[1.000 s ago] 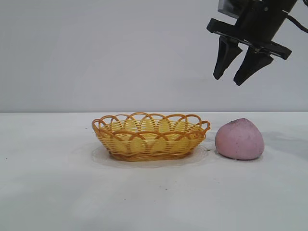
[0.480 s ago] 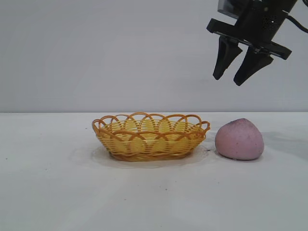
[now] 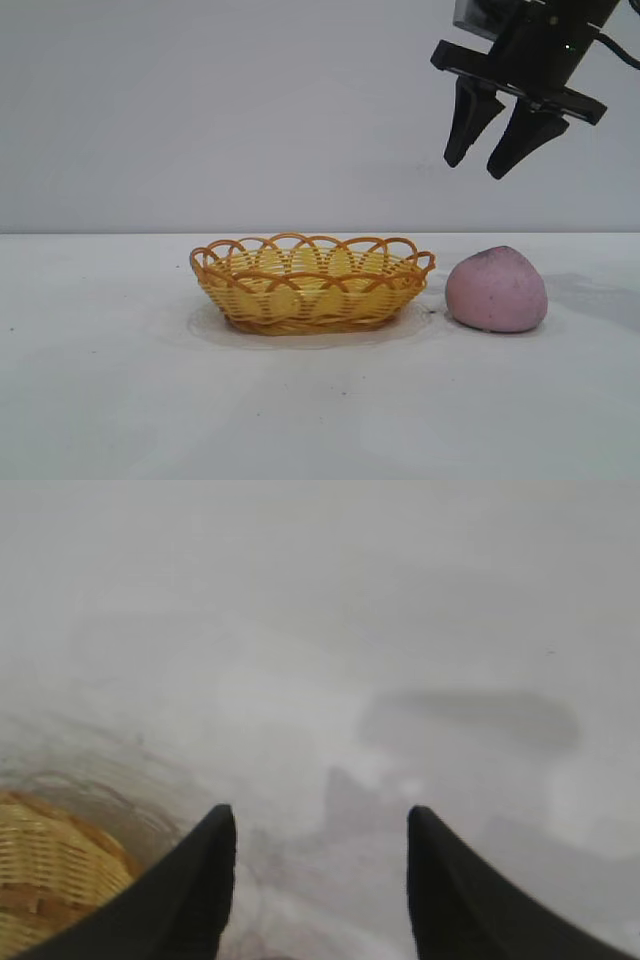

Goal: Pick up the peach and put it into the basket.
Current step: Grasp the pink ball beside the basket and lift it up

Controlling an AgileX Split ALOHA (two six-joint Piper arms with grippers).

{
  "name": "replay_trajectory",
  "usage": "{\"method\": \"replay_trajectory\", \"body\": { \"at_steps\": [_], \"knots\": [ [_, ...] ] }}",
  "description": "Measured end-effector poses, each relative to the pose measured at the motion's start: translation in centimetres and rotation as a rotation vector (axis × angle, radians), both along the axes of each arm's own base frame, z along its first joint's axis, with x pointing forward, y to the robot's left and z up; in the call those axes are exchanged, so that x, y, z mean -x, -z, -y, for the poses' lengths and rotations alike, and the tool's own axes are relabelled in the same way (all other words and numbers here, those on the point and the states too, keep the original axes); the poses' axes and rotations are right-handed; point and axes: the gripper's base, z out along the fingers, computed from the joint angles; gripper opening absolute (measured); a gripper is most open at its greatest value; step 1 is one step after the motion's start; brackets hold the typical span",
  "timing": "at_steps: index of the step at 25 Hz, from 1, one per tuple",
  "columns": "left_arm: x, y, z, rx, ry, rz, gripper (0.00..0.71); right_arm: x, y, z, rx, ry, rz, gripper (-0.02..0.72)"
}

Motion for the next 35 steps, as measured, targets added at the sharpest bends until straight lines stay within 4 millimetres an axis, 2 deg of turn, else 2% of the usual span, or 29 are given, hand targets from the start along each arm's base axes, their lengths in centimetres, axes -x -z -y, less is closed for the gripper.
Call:
{"method": "replay_trajectory", "body": {
  "at_steps": [11, 23, 35],
  "knots": [
    [-1.0, 0.6, -0.1, -0.016, -0.015, 0.047, 0.407, 0.1, 0.0, 0.0, 0.001, -0.006, -0.009, 0.342],
    [-1.1, 0.5, -0.1, -0.016, -0.015, 0.056, 0.407, 0.1, 0.1, 0.0, 0.01, -0.026, -0.004, 0.342],
    [-1.1, 0.5, -0.1, -0.019, -0.109, 0.057, 0.407, 0.5, 0.2, 0.1, 0.036, -0.07, -0.033, 0.342]
  ]
}}
